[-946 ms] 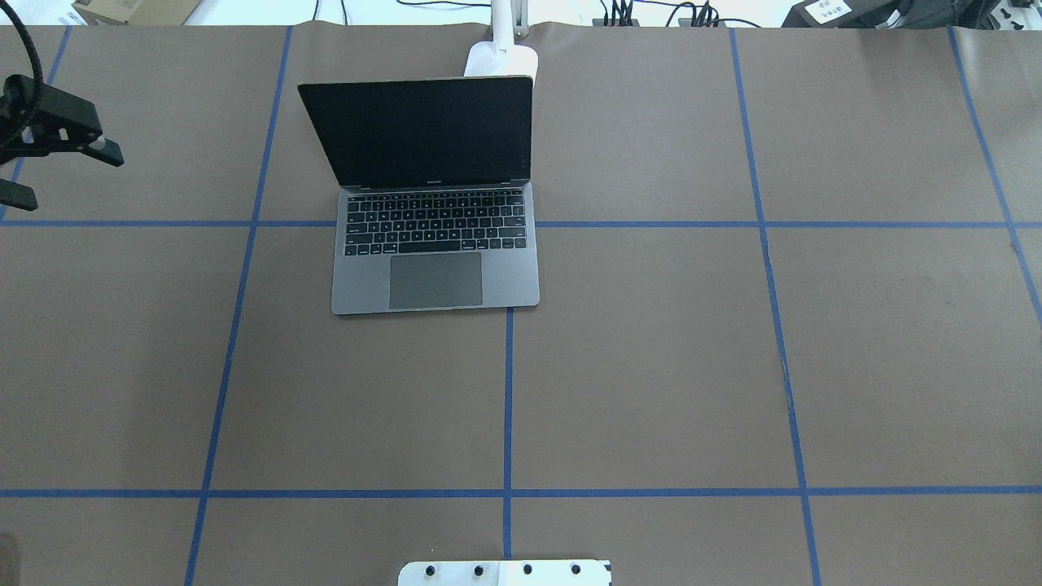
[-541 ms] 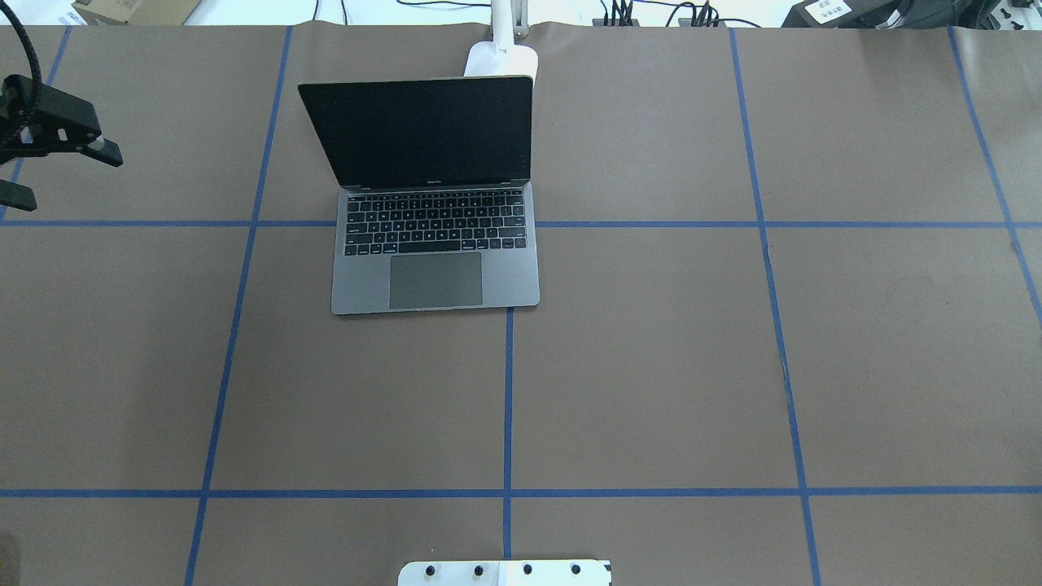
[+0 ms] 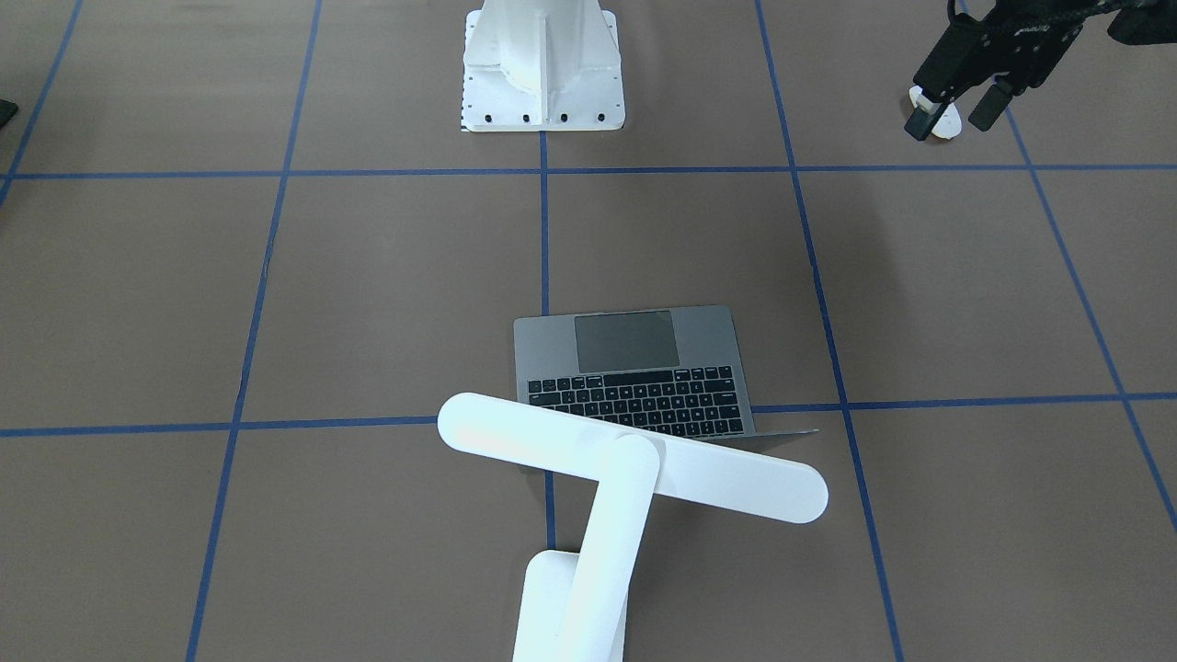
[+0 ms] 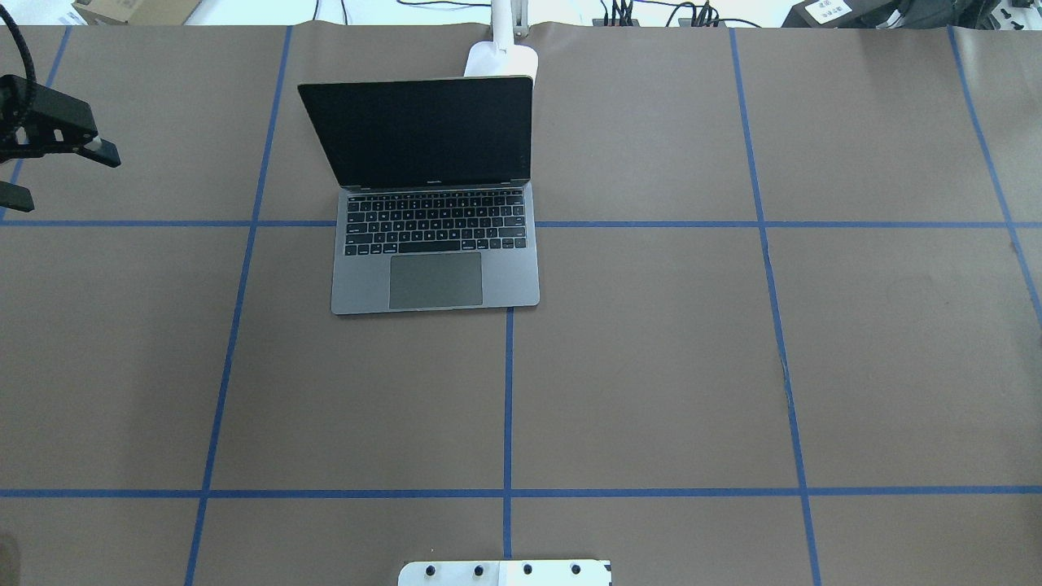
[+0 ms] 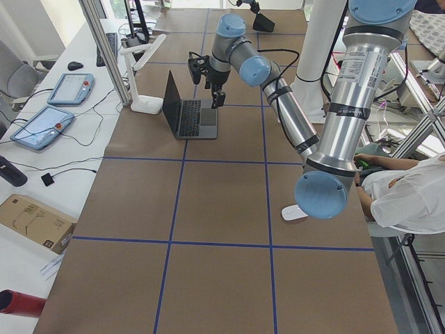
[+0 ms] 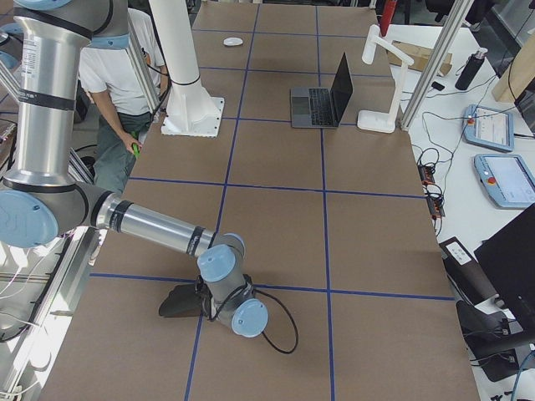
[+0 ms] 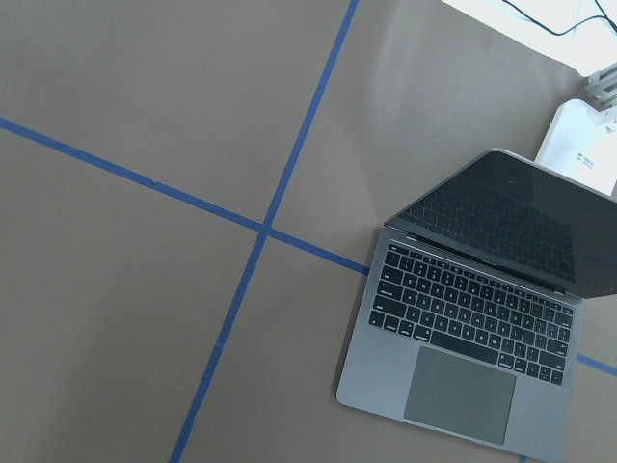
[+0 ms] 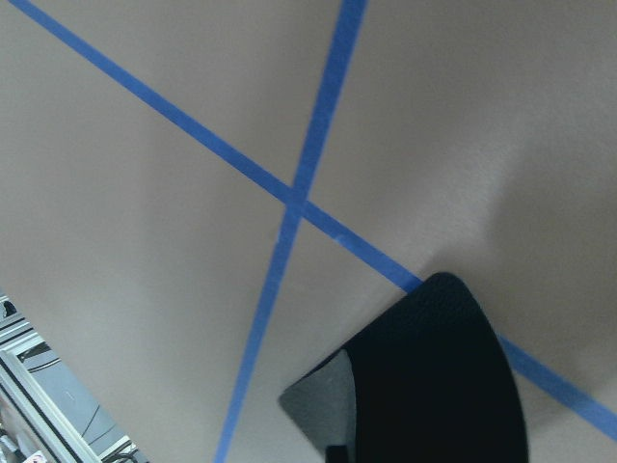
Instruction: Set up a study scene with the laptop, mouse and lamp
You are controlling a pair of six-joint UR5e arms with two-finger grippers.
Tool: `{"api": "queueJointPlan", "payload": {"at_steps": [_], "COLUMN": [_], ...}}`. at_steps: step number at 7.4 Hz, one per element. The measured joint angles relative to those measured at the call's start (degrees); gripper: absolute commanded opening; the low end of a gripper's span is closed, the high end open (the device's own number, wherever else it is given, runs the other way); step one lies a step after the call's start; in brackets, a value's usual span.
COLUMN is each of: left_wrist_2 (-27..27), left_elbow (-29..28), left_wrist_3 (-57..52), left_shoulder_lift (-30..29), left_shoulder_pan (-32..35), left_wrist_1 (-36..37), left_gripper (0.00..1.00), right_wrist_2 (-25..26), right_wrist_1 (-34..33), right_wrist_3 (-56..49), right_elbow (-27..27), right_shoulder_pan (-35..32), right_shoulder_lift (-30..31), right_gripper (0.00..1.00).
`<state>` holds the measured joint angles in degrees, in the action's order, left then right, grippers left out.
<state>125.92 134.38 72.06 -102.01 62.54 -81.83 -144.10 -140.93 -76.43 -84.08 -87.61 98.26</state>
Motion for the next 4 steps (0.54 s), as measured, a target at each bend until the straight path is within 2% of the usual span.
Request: {"api": "queueJointPlan", "payload": {"at_steps": [2, 4], "left_wrist_2": [0.0, 0.0], "left_elbow": [-0.3, -0.7], "left_wrist_3": [0.0, 0.0], "left_shoulder_lift": [0.5, 2.0], "left_shoulder_pan": [0.0, 0.0], "left_wrist_1": [0.0, 0.0], "left_gripper": [1.00, 1.00], "right_wrist_2": [-1.2, -9.6], "right_wrist_1": [-12.4, -18.9], "right_wrist_3": [1.2, 7.7], "right_elbow": [-2.0, -2.2], "right_shoulder_pan": [0.5, 7.9], "right_shoulder_lift": [-10.4, -21.6], "right_gripper": [0.00, 0.00]}}
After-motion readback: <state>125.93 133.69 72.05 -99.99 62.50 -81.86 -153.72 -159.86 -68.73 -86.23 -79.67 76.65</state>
